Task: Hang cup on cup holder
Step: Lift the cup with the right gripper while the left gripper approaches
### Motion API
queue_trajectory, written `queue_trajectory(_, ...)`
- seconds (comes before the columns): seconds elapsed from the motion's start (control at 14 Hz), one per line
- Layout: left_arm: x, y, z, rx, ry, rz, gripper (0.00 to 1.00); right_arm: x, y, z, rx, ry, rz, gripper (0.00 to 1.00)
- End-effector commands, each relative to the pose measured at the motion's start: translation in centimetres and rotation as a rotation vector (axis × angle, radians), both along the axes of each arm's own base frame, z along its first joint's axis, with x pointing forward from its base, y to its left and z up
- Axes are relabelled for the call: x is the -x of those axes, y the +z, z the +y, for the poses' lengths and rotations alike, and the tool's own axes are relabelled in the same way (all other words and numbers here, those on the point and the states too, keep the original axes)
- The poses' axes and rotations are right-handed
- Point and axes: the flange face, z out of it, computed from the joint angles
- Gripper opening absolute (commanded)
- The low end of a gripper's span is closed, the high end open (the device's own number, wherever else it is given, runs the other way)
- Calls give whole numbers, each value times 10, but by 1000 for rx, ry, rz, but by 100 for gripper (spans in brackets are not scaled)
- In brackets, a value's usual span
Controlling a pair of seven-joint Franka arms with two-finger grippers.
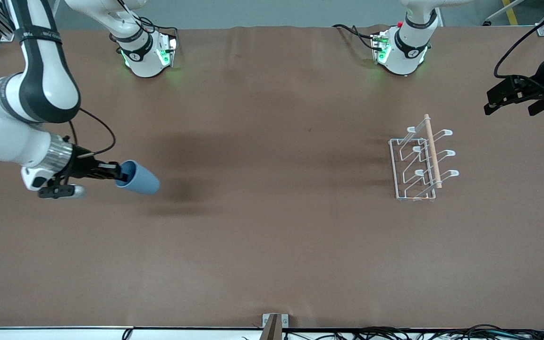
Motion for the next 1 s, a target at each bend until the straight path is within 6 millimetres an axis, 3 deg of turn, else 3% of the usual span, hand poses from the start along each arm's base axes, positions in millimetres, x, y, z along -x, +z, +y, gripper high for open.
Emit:
queue_trajectory(0.0, -3, 1, -6, 20, -7, -13, 100, -1, 27, 37, -170, -10, 13, 1)
queue_trajectory(0.21, -6, -4, -15, 74, -25, 0, 100, 2, 37, 60, -360, -45, 65, 2)
queue_trajectory(0.36, -4, -4, -35, 98, -66, 1, 100, 5, 43, 77, -513, -55, 122, 1)
queue_trajectory(0.71, 11, -3, -137, 98, -252, -29, 100, 12, 15, 129, -737, -16, 243, 0)
queue_trajectory(0.93, 28, -1, -194, 108, -357, -56, 100, 16, -10, 145, -897, 59, 298, 0)
